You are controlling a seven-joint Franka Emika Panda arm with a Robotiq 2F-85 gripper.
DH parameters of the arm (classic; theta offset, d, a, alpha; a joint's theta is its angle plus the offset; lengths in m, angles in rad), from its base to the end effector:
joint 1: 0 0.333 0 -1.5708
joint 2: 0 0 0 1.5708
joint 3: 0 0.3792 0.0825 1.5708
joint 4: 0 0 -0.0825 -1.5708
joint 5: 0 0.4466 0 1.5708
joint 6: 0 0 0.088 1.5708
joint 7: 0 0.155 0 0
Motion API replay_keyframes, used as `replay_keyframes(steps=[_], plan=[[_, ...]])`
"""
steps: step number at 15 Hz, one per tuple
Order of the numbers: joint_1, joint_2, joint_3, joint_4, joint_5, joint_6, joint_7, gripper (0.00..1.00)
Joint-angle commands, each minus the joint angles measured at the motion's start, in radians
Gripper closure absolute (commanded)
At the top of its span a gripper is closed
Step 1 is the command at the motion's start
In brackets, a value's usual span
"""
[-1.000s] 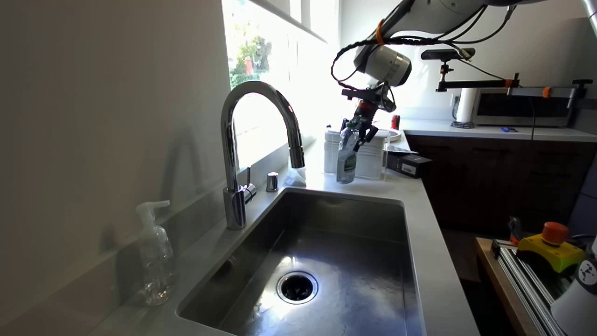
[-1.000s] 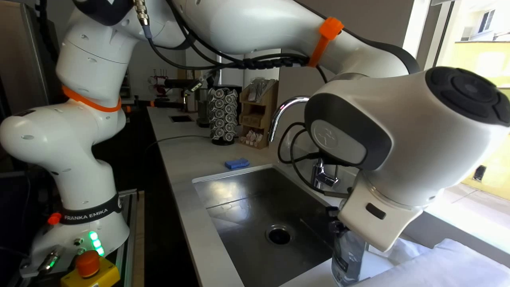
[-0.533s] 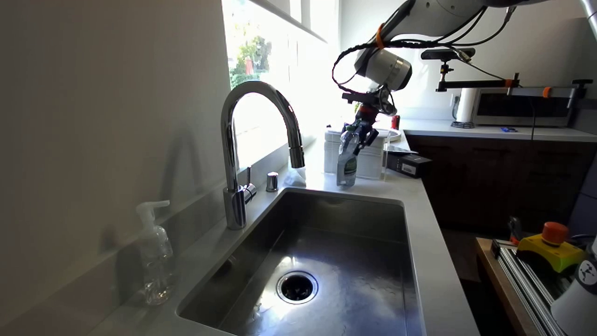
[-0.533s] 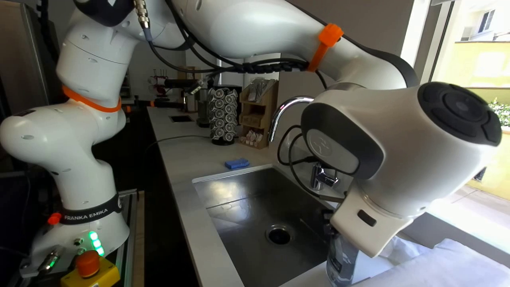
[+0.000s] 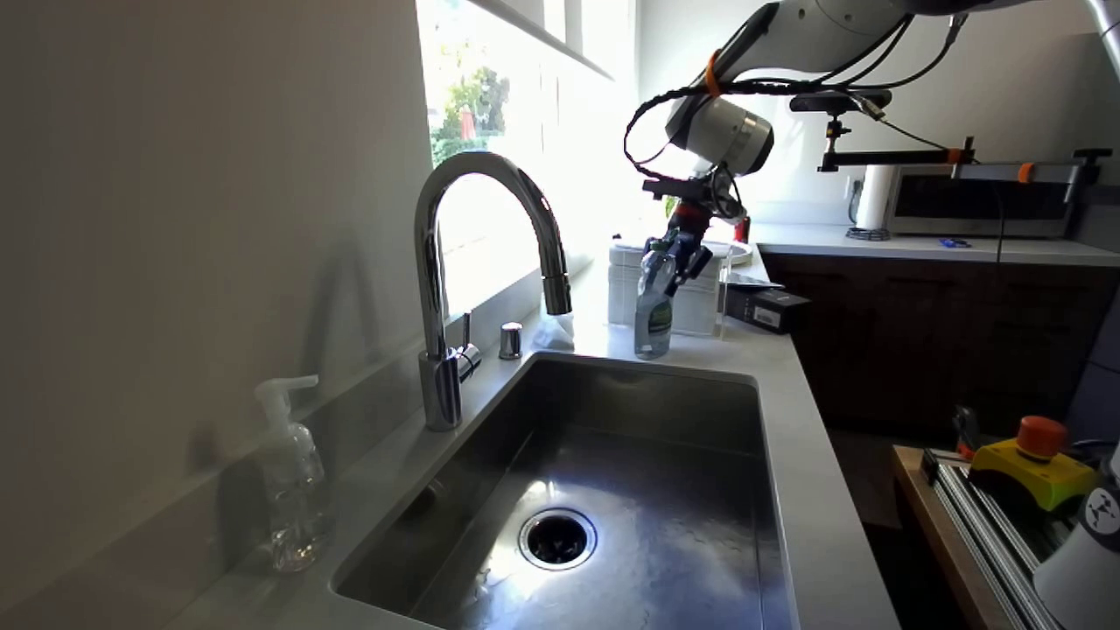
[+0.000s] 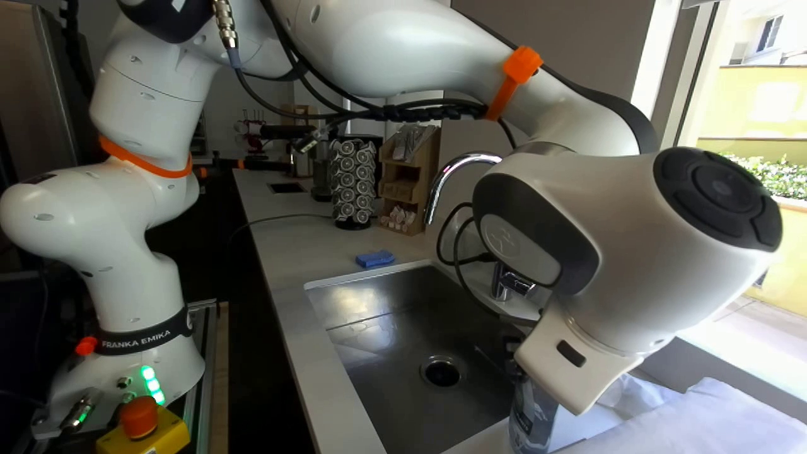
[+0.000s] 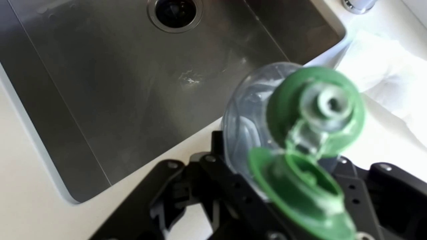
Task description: Pour some dishwashing liquid in the sink.
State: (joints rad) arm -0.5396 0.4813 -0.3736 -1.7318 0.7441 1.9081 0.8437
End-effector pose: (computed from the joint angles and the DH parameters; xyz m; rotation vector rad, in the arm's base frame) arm 0.5132 -0.5001 0.2875 -1.3230 2.2712 0.3002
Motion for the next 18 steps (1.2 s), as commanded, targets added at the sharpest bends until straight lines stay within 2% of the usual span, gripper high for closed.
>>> replay_keyframes(steps=[1, 15, 16, 17, 18], plan=[[0.006, -0.009, -0.005, -0.013, 0.028, 0.020, 0.012, 0.69], [0.008, -0.007, -0.007, -0.011, 0.016, 0.034, 0.007, 0.69], [0.006, -0.005, -0.007, -0.008, 0.016, 0.028, 0.010, 0.19], [0.005, -0.005, -0.006, -0.007, 0.018, 0.025, 0.010, 0.18], [0.005, -0.005, -0.007, -0.007, 0.017, 0.025, 0.010, 0.13]])
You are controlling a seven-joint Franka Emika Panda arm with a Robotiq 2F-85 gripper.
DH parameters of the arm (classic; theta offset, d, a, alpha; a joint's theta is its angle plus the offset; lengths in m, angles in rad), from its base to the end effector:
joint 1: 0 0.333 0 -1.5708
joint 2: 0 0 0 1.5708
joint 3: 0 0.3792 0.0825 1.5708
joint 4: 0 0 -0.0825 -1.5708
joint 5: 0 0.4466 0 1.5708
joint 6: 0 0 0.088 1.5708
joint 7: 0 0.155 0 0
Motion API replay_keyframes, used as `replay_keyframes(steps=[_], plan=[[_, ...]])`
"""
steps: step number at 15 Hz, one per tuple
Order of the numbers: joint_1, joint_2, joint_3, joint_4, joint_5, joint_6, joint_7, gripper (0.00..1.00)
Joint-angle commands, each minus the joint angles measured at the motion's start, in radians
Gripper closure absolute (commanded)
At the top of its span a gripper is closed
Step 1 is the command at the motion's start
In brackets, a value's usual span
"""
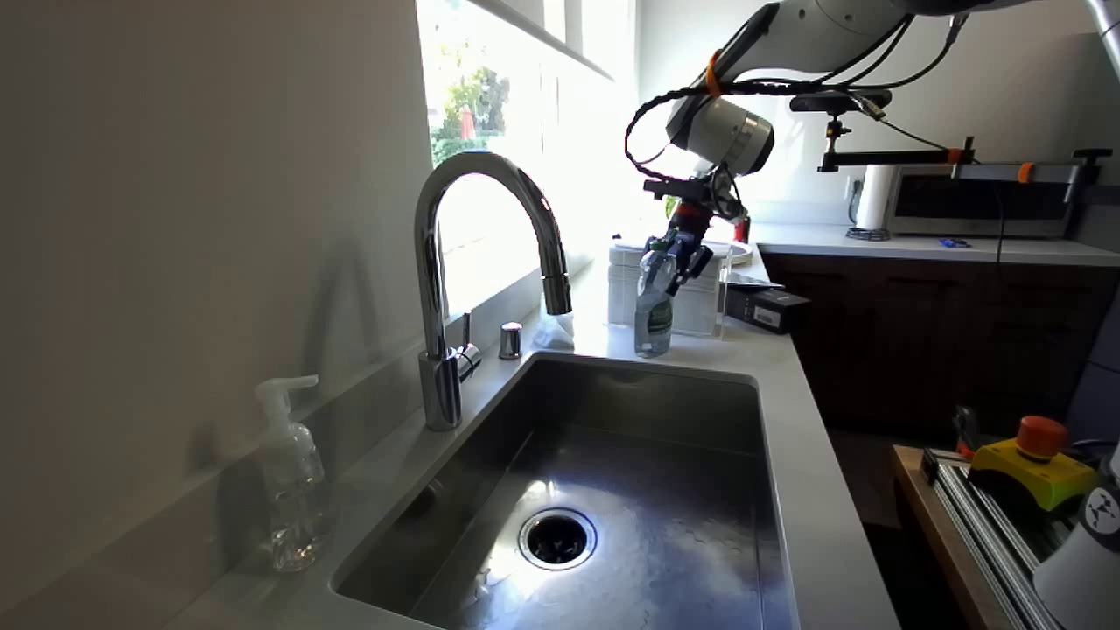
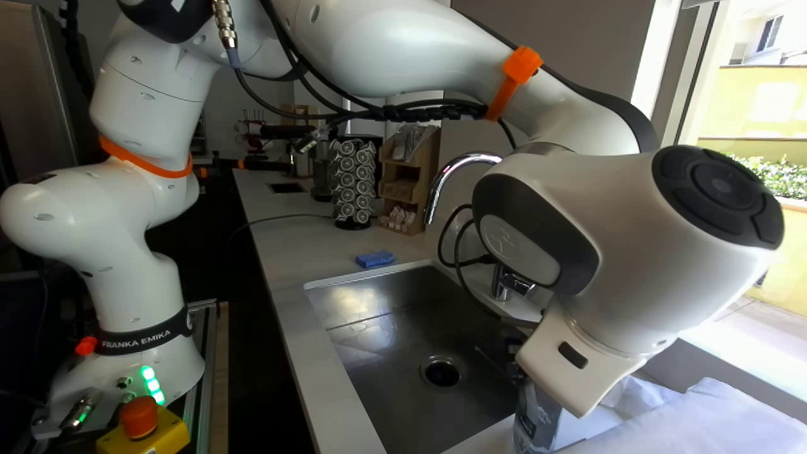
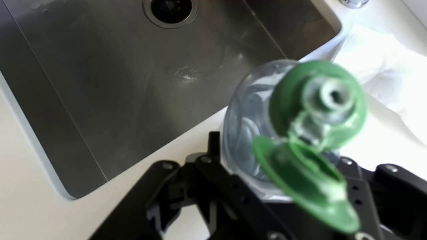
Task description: Pour some dishwashing liquid in the sink.
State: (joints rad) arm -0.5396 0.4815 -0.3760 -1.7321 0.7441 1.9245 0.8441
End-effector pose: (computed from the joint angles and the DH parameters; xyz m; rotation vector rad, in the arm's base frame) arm 0.5125 -0.5040 0.2879 -1.3190 2.2811 0.2787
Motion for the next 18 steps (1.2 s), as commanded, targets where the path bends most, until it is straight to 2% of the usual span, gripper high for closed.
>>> replay_keyframes(steps=[1, 3, 18], plan=[[0.005, -0.006, -0.004, -0.006, 0.017, 0.009, 0.009, 0.05], [0.005, -0.006, -0.004, -0.005, 0.017, 0.009, 0.009, 0.00], [0.008, -0.052, -0.035, 0.020, -0.058, -0.008, -0.006, 0.00]])
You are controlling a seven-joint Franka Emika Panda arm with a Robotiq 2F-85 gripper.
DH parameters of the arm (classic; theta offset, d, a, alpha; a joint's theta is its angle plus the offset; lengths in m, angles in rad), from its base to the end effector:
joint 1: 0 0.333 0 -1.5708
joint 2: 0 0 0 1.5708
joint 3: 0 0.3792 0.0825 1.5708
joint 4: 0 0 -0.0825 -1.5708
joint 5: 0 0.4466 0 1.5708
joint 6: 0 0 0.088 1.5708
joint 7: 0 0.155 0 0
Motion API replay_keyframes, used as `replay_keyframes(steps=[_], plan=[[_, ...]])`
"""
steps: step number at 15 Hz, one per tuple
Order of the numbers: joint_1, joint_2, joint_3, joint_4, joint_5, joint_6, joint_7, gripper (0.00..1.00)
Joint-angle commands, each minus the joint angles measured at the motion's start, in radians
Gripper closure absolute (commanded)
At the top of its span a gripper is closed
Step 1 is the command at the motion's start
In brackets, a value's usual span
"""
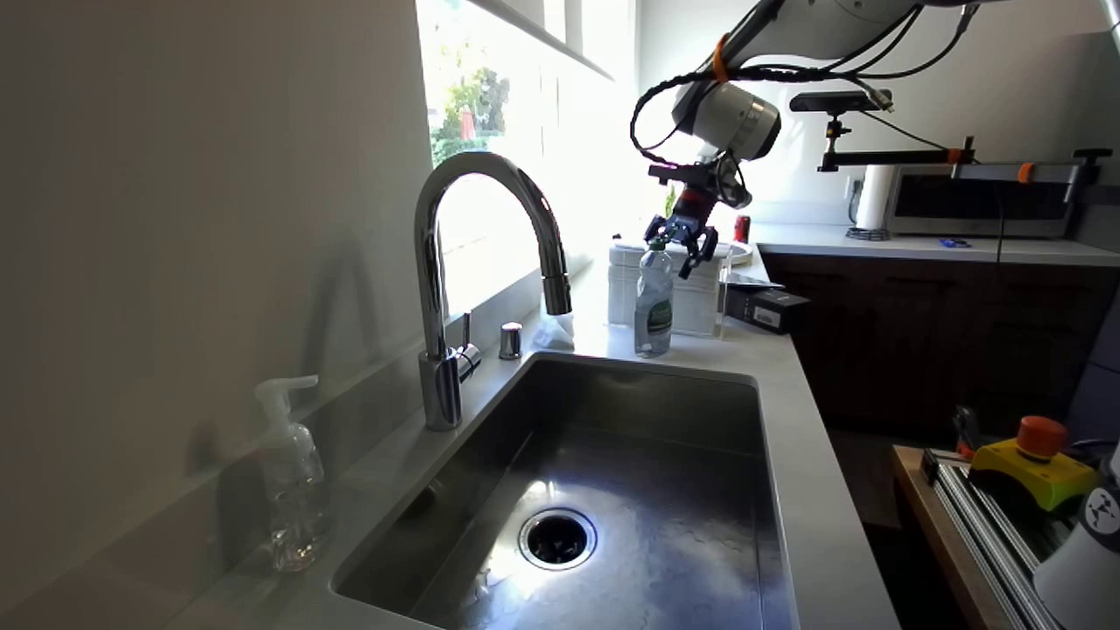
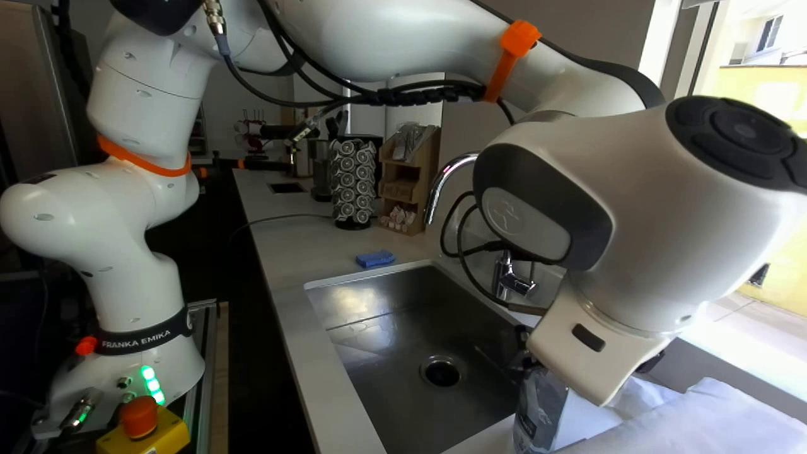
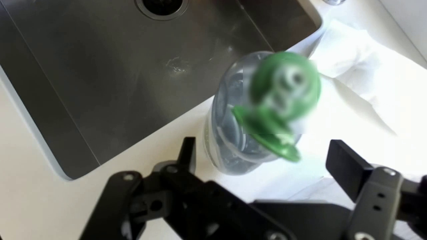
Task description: Pour some dishwashing liquid in the sink.
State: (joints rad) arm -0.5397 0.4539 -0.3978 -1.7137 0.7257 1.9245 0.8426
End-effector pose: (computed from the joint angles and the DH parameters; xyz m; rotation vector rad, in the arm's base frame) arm 0.5062 -0.5188 0.3168 -1.3328 2.2882 0.2138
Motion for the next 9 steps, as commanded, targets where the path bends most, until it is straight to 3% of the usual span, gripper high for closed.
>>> replay_keyframes(steps=[1, 9], plan=[[0.010, -0.031, -0.016, 0.005, -0.059, -0.010, -0.008, 0.00], [0.004, -0.118, -0.012, 0.052, -0.266, -0.119, -0.168, 0.00]])
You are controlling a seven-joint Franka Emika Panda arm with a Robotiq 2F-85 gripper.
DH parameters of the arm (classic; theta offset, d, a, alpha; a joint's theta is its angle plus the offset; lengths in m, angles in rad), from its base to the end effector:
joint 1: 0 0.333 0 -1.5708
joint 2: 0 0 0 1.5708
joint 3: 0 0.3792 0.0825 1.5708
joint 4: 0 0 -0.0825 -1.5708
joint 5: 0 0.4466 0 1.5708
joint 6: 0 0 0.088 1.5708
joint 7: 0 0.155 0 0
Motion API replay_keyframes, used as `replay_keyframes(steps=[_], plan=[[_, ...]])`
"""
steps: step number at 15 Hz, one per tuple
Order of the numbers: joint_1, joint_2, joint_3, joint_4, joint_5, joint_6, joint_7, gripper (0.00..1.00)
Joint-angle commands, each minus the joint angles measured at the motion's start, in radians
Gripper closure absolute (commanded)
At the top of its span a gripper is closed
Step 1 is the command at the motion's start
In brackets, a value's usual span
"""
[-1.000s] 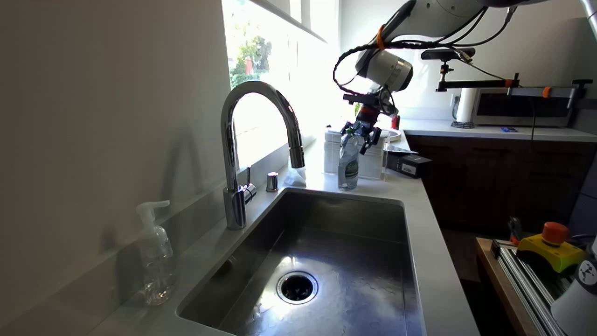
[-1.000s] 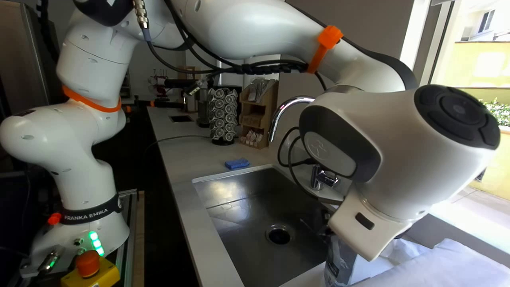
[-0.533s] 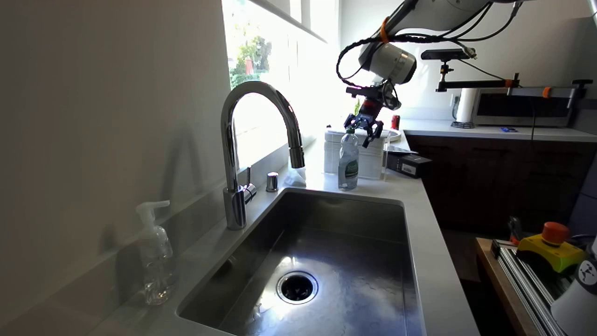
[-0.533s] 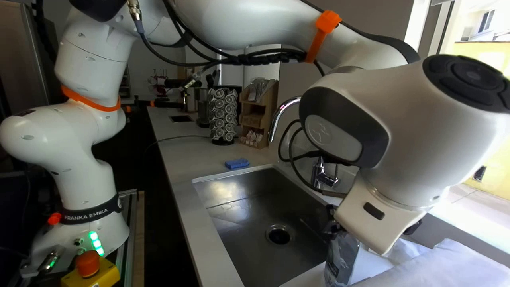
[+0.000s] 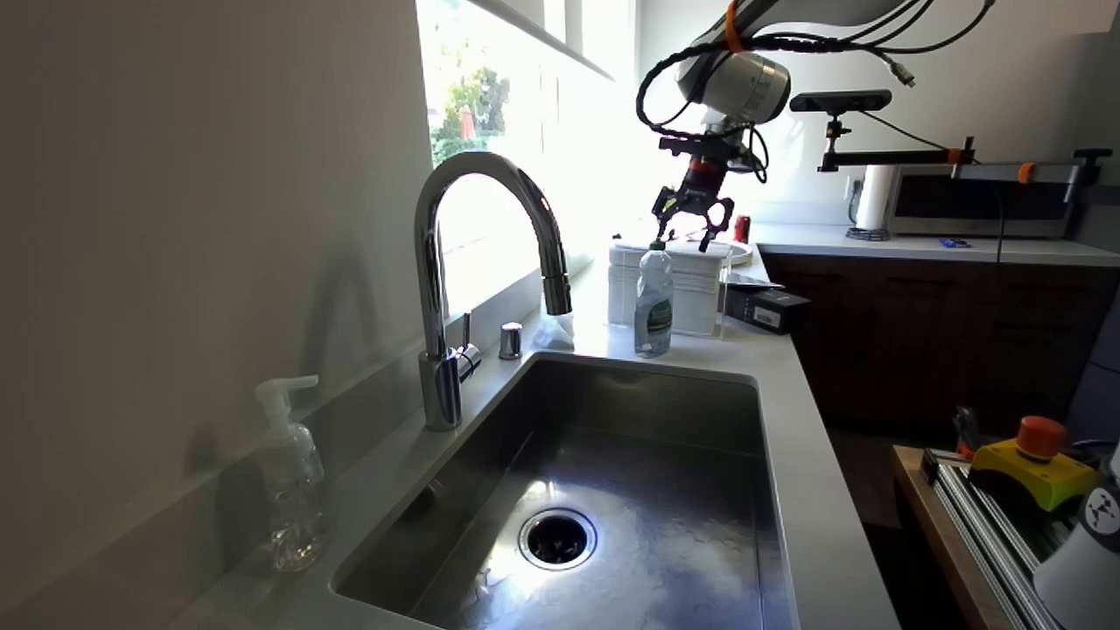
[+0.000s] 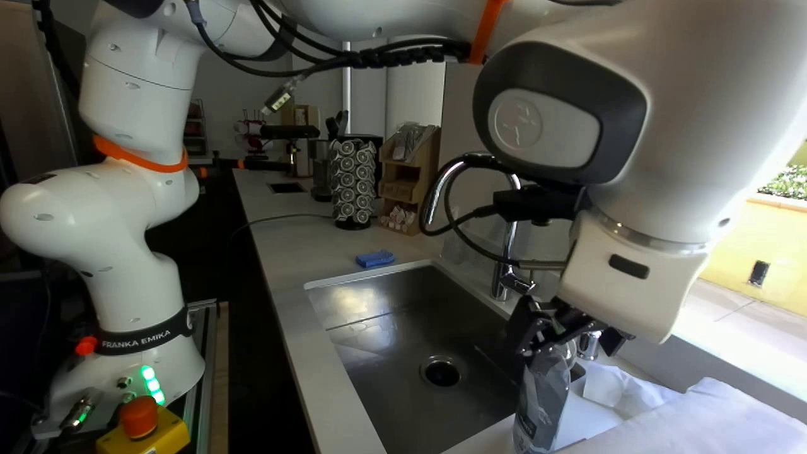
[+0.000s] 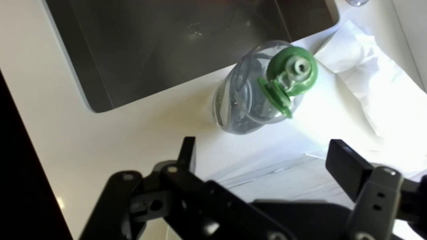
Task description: Pour some dishwashing liquid in the sink.
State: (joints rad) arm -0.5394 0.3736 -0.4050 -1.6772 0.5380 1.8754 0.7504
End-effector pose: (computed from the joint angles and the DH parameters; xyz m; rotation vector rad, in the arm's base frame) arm 0.4895 -0.5267 0.3805 -1.6355 2.2389 0.1374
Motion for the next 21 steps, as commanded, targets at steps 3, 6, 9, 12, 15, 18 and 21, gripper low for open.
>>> replay_keyframes(steps=[3, 6, 9, 12, 15, 18, 21], plan=[[0.009, -0.062, -0.009, 0.044, -0.161, -0.119, -0.188, 0.00], [0.021, -0.093, -0.009, 0.059, -0.233, -0.131, -0.297, 0.00], [0.035, -0.124, 0.003, 0.049, -0.266, -0.109, -0.421, 0.00], [0.050, -0.152, 0.021, 0.041, -0.267, -0.118, -0.549, 0.00], [0.072, -0.180, 0.041, 0.033, -0.280, -0.143, -0.662, 0.00], [0.092, -0.193, 0.057, 0.037, -0.317, -0.170, -0.770, 0.00], [0.111, -0.210, 0.071, 0.034, -0.370, -0.198, -0.876, 0.00]])
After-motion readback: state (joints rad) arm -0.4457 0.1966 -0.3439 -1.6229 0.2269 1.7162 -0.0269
